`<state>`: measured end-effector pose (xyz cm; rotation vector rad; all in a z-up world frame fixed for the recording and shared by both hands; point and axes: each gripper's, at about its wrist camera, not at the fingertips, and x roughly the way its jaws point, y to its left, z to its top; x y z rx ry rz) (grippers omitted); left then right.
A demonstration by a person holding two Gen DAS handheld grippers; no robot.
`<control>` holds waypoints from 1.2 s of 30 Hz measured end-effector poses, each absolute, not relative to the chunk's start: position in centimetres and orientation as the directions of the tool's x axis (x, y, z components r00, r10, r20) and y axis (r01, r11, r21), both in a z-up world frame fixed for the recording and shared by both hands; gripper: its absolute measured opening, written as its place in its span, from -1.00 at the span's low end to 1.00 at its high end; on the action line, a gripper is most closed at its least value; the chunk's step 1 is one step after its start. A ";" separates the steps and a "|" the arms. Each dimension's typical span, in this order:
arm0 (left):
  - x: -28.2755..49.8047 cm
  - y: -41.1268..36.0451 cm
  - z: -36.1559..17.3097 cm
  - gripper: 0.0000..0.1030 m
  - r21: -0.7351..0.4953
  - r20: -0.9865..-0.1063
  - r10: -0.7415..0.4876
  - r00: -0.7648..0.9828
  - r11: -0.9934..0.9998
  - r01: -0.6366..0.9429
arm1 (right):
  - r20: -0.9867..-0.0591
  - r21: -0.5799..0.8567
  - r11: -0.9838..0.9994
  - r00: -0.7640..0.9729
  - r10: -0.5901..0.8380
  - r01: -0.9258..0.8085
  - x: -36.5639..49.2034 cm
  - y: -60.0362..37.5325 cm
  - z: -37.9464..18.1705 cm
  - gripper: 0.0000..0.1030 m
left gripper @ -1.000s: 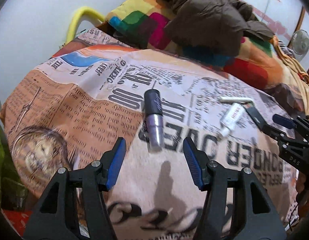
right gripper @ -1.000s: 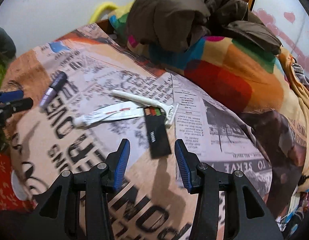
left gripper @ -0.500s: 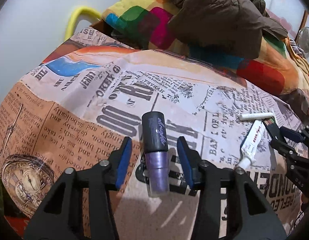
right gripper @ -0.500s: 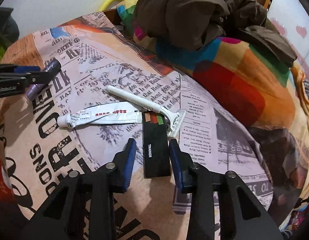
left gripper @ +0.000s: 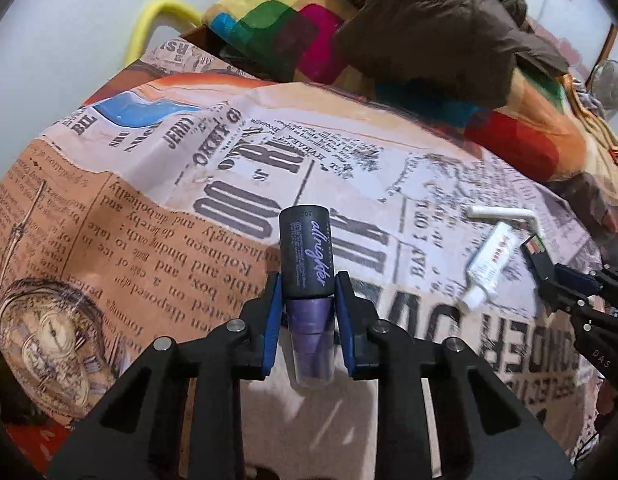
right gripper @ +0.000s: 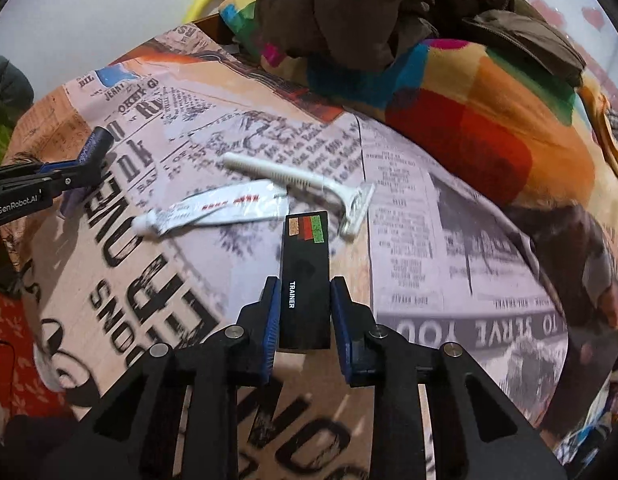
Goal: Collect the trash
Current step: 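Grasp the purple tube with the left tool while right grasps the black card, then carry purple tube and black card over the white bin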
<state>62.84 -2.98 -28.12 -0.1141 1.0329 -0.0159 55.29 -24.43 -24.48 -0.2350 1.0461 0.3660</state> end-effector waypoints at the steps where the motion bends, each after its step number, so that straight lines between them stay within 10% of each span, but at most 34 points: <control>1: 62.4 -3.0 -27.7 -0.51 -0.111 -0.853 -0.076 0.517 0.993 -0.037 | -0.872 -0.005 0.917 0.450 0.191 -0.399 54.9 -24.7 -24.2 -0.56; 36: 35.7 5.2 -4.0 -0.52 -0.068 -0.621 -0.011 0.784 0.997 -0.039 | -0.646 0.041 0.830 0.619 0.446 -0.556 38.3 -14.9 -1.9 -0.56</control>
